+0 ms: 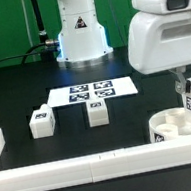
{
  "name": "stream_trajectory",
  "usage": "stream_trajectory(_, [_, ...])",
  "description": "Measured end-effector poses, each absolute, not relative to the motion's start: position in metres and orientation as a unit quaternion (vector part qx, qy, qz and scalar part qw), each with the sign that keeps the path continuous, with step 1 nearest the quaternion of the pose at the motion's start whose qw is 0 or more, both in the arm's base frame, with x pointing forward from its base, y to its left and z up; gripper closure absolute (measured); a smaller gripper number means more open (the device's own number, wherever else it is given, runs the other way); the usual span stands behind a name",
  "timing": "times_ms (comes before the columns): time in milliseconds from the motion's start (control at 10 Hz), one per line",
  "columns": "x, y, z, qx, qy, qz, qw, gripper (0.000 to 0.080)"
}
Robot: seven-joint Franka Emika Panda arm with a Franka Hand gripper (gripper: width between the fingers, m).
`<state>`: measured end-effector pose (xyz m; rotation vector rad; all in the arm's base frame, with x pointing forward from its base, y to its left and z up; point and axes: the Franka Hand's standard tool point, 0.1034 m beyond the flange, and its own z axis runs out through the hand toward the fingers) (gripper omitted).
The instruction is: Assemble stool
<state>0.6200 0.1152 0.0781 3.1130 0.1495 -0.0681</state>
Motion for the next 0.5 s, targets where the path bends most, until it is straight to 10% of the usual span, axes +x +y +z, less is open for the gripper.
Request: stream_trajectory(500, [0.6193,0.1199,0.0783,0.996,-0.088,-0.022,0.008,0.0463])
